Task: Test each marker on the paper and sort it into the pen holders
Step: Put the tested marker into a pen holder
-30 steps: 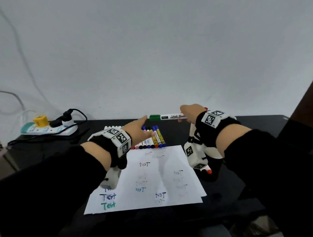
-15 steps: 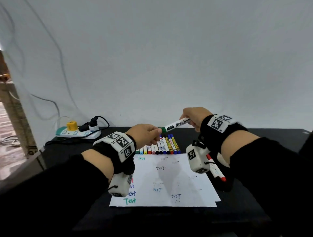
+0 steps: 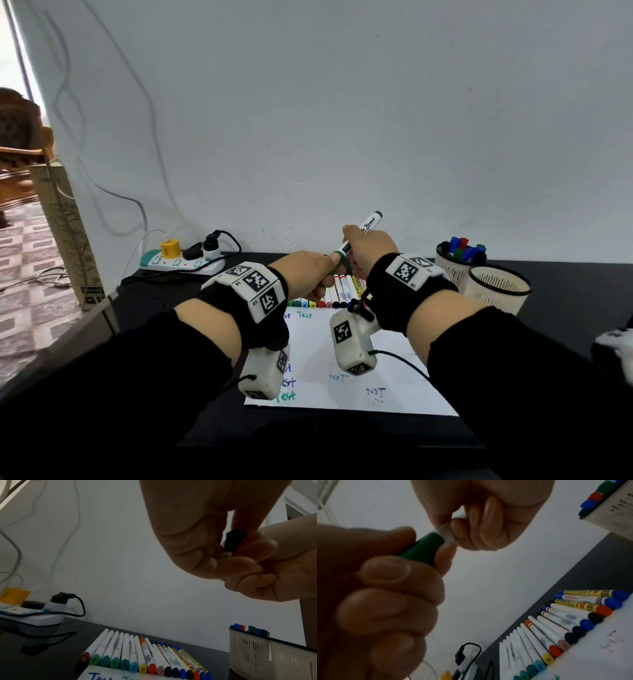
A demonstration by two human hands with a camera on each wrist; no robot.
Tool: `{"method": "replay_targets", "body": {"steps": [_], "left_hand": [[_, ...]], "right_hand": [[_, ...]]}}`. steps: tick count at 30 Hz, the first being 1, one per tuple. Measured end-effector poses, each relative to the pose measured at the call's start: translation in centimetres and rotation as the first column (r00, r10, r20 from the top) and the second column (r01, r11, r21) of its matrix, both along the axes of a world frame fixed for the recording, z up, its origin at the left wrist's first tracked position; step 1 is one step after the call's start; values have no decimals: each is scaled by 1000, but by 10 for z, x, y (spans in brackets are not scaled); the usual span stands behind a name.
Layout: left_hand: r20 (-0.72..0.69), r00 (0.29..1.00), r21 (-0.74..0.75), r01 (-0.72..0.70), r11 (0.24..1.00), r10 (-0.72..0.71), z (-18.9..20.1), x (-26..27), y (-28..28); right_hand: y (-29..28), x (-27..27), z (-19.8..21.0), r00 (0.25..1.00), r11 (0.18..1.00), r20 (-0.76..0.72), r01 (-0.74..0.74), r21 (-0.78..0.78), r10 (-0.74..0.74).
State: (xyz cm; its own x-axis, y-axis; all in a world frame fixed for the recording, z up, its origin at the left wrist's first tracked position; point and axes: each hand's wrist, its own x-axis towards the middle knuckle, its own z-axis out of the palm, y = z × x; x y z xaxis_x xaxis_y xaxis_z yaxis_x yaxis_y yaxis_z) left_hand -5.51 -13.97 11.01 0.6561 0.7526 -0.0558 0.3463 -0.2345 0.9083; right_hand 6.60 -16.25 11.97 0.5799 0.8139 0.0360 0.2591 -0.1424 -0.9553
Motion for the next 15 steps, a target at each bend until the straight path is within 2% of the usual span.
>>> {"method": "replay_targets", "body": {"steps": [3,8,10,13,15], "left_hand": [[24,999,-46,45,998,-44,2,-3,1],[63,997,-114,58,992,-51,6,-4,5],[55,997,-110,55,992,-49,6,-4,7],[37,999,-109,29,994,-25,4,-4,8],[-30,999,-40,10,999,-11,3,-4,7]], "right_hand": [[1,-5,1,1000,998,28,-12,56,11],[2,-8,1,996,986,-86,-22,163,36],[3,-9,1,997,989,-72,-28,148,39],[7,-11,3,999,996,30,-21,82,18],[10,-11,3,996,1000,92,-12,17,10]]}}
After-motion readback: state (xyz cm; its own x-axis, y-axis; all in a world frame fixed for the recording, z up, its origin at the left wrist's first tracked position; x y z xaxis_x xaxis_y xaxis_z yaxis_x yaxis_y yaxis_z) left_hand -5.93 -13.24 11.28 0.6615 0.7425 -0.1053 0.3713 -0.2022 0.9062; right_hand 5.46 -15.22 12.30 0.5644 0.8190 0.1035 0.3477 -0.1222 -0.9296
